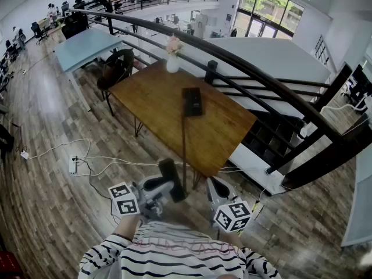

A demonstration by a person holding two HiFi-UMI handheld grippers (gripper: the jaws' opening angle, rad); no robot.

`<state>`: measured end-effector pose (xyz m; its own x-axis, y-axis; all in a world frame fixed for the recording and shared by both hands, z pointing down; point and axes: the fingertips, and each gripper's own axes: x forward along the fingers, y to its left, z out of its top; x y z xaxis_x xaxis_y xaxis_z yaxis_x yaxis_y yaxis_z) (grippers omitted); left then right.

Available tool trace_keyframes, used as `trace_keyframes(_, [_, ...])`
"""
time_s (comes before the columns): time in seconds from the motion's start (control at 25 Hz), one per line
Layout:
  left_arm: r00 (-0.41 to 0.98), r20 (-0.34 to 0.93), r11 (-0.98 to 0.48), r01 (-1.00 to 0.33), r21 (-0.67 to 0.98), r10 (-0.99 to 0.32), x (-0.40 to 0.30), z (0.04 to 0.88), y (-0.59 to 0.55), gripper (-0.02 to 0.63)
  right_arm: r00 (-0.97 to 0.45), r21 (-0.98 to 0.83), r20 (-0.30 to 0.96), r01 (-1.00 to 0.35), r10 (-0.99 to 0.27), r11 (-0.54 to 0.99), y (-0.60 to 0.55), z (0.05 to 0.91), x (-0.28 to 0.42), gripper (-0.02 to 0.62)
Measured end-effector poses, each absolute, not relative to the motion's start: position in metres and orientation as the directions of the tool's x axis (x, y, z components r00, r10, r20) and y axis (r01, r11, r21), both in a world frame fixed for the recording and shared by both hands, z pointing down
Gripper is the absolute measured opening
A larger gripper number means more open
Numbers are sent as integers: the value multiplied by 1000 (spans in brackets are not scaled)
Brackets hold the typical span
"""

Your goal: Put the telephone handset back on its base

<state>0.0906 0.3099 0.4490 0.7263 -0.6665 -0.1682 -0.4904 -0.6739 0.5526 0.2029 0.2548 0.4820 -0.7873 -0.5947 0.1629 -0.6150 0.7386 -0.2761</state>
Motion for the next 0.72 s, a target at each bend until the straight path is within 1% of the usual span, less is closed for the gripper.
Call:
trace_keyframes(0.36, [718,-151,-657,-504,561,-680,82,451,314,74,-782,-297,118,-616,-612,730,258,477,202,2])
trace_keyframes(0.56, [716,-147,-653,-507,563,-683,78,456,307,74,-770,-306,129,-630,-625,713,250,485,202,2])
trace_keyframes(0.72, [724,-157,-653,-478,587,-672,55,463,285,74,-754,-313,140,-649,-642,694,233,488,184,2])
